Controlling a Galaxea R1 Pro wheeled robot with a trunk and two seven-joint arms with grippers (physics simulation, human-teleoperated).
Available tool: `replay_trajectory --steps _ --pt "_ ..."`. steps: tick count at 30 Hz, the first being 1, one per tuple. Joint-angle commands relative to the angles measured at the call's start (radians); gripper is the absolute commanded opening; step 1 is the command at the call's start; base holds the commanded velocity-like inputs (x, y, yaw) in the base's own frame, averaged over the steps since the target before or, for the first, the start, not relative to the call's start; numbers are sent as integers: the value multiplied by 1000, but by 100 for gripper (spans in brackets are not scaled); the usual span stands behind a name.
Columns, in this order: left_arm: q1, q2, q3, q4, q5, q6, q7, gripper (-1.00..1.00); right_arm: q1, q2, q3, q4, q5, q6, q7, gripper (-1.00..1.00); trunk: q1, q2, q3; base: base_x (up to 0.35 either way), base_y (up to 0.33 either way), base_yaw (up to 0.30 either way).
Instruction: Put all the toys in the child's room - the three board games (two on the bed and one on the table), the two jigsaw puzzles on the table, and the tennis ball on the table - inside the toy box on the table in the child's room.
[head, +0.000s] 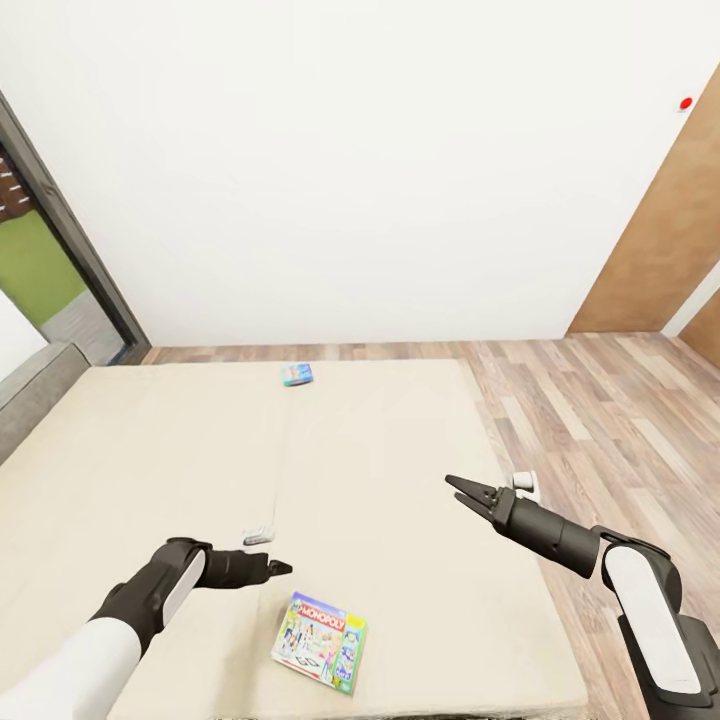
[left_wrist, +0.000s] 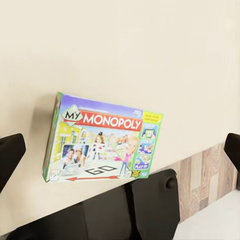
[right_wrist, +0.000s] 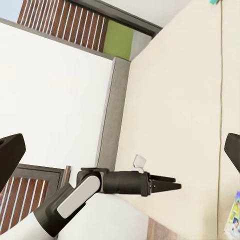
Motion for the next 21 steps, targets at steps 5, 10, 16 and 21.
replay_trajectory --steps 5,10,16,21 --pt "-4 4 -6 -3 9 2 5 100 -1 1 -1 0 9 4 7 100 0 -2 -10 0 0 0" --pt "-5 1 -6 -4 9 -3 6 100 -2 2 0 0 9 4 6 100 0 -2 -18 0 0 0" --pt "-6 -3 -6 -4 9 -4 6 100 -3 2 -1 0 9 4 4 100 0 -2 -28 0 0 0" --pt "-6 -2 -7 -4 9 -13 6 100 -3 1 -1 0 10 4 3 100 0 -2 -36 0 0 0"
